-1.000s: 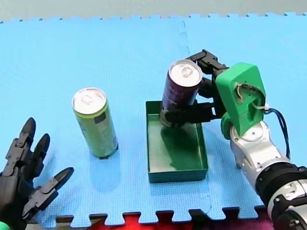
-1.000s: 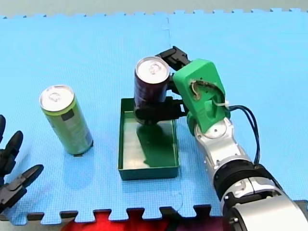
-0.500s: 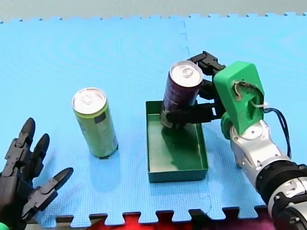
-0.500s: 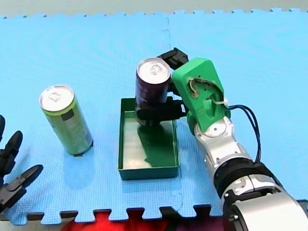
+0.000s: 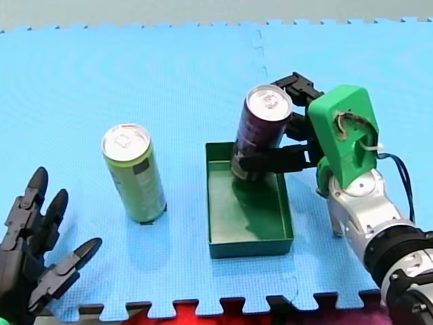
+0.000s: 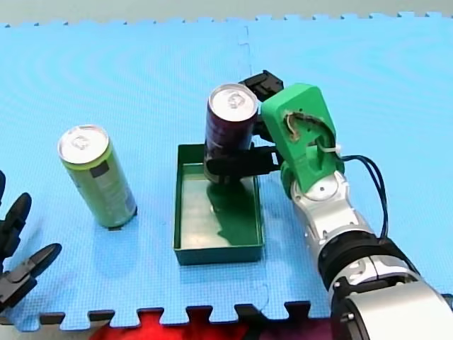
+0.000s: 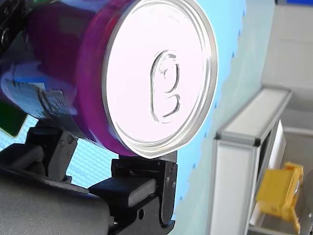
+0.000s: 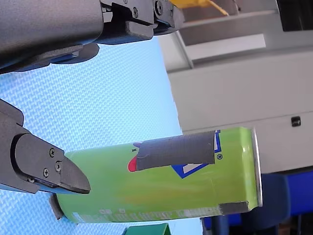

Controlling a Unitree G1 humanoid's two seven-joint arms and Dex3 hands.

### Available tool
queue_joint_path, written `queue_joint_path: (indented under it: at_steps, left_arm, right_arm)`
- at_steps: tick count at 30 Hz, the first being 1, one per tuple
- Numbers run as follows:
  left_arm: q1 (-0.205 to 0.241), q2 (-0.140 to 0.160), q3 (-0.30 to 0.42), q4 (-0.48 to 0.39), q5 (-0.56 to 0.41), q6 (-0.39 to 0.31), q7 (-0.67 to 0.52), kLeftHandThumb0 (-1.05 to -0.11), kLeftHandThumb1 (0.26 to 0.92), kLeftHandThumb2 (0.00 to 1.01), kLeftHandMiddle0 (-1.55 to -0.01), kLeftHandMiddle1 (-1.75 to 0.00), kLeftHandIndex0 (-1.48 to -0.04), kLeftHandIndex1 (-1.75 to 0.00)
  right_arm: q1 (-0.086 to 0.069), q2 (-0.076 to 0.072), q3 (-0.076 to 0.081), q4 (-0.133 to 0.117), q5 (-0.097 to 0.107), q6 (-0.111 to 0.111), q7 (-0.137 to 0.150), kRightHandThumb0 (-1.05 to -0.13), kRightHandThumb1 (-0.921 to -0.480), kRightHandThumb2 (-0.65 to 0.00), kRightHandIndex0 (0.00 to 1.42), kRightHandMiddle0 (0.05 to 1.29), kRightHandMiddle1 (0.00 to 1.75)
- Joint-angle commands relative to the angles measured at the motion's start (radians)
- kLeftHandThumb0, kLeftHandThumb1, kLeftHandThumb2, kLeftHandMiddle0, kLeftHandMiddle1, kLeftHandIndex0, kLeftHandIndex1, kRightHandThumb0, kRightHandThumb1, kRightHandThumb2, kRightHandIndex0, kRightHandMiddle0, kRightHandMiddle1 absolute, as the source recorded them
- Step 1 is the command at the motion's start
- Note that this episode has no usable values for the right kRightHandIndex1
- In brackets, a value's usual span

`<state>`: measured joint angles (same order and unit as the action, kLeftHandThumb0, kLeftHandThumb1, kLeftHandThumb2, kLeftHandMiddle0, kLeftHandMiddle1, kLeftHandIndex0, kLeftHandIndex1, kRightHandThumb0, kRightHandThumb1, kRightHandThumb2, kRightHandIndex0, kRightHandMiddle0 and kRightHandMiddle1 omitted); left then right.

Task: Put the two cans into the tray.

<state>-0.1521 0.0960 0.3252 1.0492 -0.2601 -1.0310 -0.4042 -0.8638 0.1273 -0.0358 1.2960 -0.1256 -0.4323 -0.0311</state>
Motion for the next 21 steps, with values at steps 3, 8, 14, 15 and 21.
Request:
queue_joint_path:
  at_steps: [3, 8, 14, 15, 21]
  left_arm:
    - [0.006, 0.005, 0.001, -0.007, -0.004, 0.000, 0.001, -1.048, 0.855, 0.00, -0.24, 0.00, -0.14, 0.00]
    - [0.010, 0.002, -0.001, -0.009, -0.003, -0.002, 0.001, -1.048, 0.854, 0.00, -0.24, 0.00, -0.14, 0.00]
    - [0.014, 0.001, 0.000, -0.010, -0.005, -0.004, 0.000, -1.048, 0.854, 0.00, -0.24, 0.00, -0.14, 0.00]
    - [0.014, 0.001, 0.000, -0.010, -0.005, -0.005, -0.001, -1.048, 0.854, 0.00, -0.24, 0.00, -0.14, 0.00]
    - [0.018, 0.000, -0.002, -0.015, -0.003, -0.003, 0.001, -1.048, 0.855, 0.00, -0.24, 0.00, -0.14, 0.00]
  right_arm:
    - [-0.010, -0.011, -0.011, -0.001, 0.013, 0.000, 0.010, -0.181, -0.792, 0.000, 0.95, 0.67, 1.75]
    - [-0.008, -0.017, -0.023, 0.002, 0.021, 0.003, 0.024, -0.182, -0.793, 0.000, 0.95, 0.67, 1.75]
    - [-0.005, -0.019, -0.029, 0.002, 0.024, 0.003, 0.027, -0.183, -0.793, 0.000, 0.96, 0.68, 1.75]
    - [-0.004, -0.020, -0.030, 0.003, 0.024, 0.003, 0.027, -0.183, -0.793, 0.000, 0.96, 0.68, 1.75]
    - [-0.002, -0.022, -0.028, 0.002, 0.021, 0.006, 0.022, -0.187, -0.794, -0.001, 0.96, 0.68, 1.75]
